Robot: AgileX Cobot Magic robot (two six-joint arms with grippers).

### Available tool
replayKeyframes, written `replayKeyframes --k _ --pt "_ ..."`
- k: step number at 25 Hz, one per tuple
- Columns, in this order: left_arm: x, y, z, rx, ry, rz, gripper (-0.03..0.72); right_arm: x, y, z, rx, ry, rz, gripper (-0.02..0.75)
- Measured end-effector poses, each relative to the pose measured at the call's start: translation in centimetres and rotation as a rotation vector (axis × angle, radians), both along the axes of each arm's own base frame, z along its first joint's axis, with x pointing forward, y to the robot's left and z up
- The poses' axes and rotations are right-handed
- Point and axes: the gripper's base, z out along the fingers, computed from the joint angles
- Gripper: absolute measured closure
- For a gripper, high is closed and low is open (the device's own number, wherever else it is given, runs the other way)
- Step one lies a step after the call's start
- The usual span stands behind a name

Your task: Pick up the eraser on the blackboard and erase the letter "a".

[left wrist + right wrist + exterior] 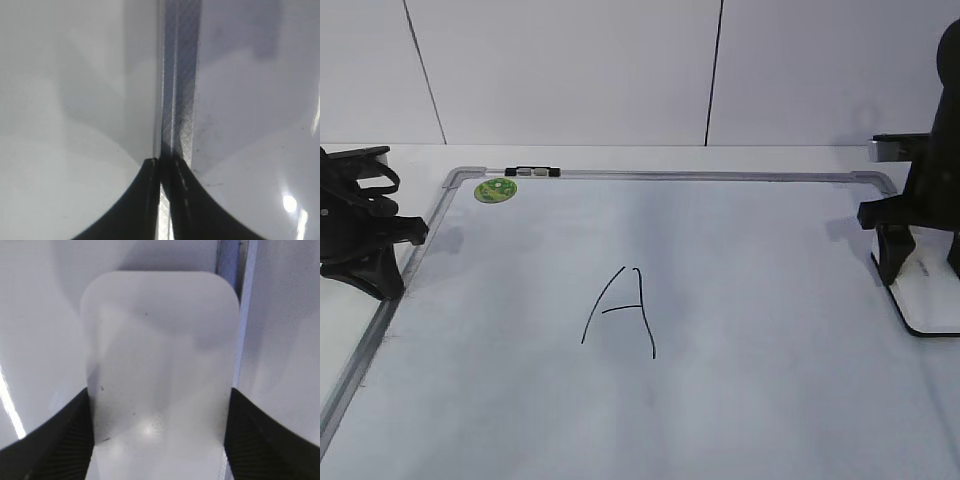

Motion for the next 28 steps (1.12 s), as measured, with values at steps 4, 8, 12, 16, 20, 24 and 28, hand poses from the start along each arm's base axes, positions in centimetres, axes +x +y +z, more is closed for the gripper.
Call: replayKeyframes --k 4,8,12,16,20,24,28 --pt "0.0 0.0 0.0 0.0 0.0 0.0 0.653 0.02 0.02 0.0 0.002 -0.002 -0.001 0.197" --pt "0.0 0.0 0.0 0.0 0.0 0.0 0.653 0.05 0.03 -0.01 0.003 -0.006 -0.001 0.197" --pt "0.0 0.0 0.0 0.0 0.0 0.0 0.653 0.05 0.03 -0.01 0.003 -0.006 -0.001 0.197" --pt "0.0 0.0 0.0 0.0 0.0 0.0 0.653 0.07 0.01 -0.1 0.001 -0.003 0.0 0.197" --pt "0.0 0.0 0.0 0.0 0.0 0.0 0.653 0.14 0.0 -0.29 0.0 0.001 0.001 0.187" --pt "0.0 0.0 0.0 0.0 0.0 0.0 0.653 0.16 -0.02 -0.34 -0.002 0.002 0.004 0.15" --pt "0.0 0.0 0.0 0.0 0.0 0.0 0.653 0.16 -0.02 -0.34 -0.002 0.002 0.004 0.13"
